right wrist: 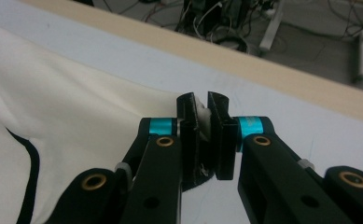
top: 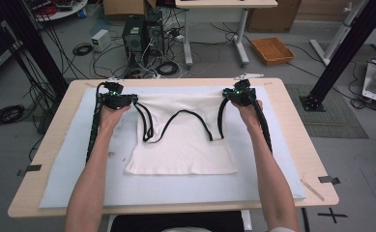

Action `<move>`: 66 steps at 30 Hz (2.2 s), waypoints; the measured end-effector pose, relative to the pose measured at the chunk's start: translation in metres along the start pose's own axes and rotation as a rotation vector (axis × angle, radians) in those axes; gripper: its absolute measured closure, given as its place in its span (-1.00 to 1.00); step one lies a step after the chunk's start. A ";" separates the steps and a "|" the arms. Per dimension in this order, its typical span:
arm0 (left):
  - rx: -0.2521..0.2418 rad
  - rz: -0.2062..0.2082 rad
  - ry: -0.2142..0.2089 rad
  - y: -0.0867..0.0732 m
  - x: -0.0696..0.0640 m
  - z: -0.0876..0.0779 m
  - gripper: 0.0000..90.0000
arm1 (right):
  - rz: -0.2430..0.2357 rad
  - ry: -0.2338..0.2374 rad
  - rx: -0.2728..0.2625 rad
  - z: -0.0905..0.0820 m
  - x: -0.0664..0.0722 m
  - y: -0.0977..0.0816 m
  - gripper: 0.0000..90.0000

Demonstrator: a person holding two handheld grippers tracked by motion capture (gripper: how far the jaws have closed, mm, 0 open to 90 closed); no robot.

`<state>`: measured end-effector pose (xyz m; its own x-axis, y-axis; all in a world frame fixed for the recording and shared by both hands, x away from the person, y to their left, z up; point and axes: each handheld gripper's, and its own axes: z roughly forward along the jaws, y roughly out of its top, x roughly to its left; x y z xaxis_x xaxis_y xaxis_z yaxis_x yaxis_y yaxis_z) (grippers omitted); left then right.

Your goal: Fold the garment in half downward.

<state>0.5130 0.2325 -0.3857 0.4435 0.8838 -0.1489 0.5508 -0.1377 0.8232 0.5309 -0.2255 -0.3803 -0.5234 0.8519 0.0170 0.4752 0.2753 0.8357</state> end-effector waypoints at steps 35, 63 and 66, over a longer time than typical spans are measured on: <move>0.012 0.105 -0.180 -0.077 -0.033 -0.066 0.91 | -0.029 0.208 0.005 -0.073 0.037 -0.076 0.85; 0.014 0.228 -0.268 -0.148 -0.059 -0.110 0.90 | -0.097 0.277 -0.008 -0.118 0.068 -0.151 0.84; 0.036 0.229 -0.283 -0.152 -0.060 -0.112 0.90 | -0.093 0.278 0.013 -0.120 0.068 -0.157 0.84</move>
<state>0.3236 0.2501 -0.4404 0.7338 0.6700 -0.1126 0.4367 -0.3383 0.8336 0.3357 -0.2638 -0.4450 -0.7378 0.6687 0.0915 0.4240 0.3537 0.8337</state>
